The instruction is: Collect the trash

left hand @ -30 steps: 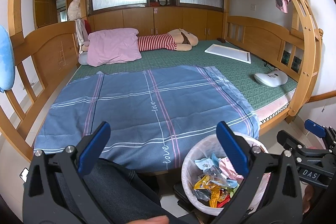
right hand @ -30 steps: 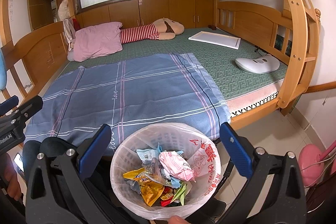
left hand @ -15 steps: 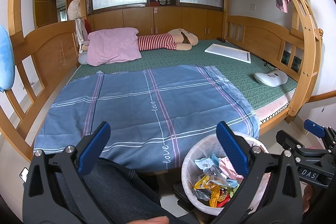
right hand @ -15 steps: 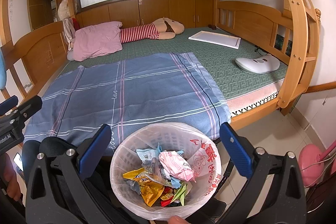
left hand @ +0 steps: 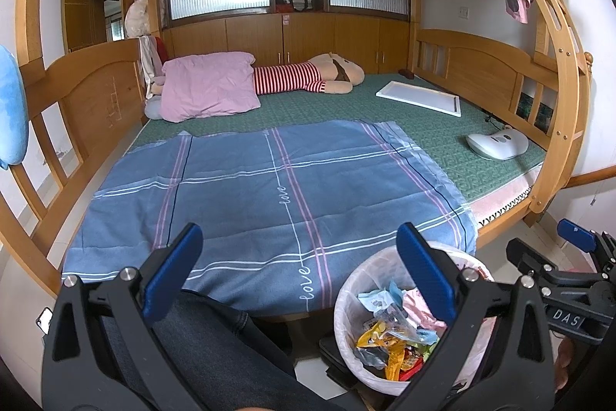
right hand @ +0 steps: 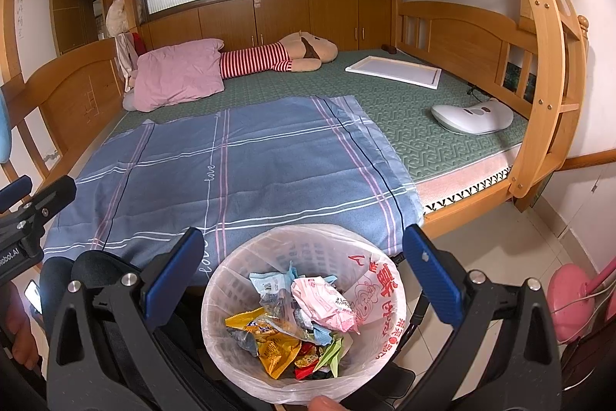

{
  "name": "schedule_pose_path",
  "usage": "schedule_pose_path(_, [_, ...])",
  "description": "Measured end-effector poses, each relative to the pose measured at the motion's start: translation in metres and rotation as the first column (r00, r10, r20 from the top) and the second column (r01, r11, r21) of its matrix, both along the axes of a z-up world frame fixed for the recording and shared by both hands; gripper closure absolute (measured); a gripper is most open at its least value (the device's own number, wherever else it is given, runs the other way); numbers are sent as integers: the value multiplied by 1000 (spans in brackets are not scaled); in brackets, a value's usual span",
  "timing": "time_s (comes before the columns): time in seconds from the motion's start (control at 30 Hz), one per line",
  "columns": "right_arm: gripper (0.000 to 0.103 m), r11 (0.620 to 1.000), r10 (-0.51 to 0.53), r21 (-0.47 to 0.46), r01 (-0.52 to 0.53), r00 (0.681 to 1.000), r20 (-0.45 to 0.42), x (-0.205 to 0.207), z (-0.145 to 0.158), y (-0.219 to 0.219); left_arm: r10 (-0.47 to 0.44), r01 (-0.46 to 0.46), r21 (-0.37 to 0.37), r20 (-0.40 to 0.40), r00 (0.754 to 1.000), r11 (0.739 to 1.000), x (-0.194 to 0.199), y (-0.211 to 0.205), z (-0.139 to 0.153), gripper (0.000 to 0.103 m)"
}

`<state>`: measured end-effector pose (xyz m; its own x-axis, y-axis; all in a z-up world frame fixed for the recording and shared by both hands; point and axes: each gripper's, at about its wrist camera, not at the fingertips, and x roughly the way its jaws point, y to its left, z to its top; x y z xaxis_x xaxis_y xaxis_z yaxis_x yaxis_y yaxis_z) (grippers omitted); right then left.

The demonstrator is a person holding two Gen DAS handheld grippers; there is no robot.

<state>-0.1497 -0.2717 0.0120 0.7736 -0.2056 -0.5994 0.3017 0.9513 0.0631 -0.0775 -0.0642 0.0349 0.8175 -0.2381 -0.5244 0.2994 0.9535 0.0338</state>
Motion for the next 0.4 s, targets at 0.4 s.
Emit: schedule_pose_path(0.4, [3,1000,3,17,-4,999,36,-2,1,0,18,-18,34,4,1000,999,12,-4,-12,3])
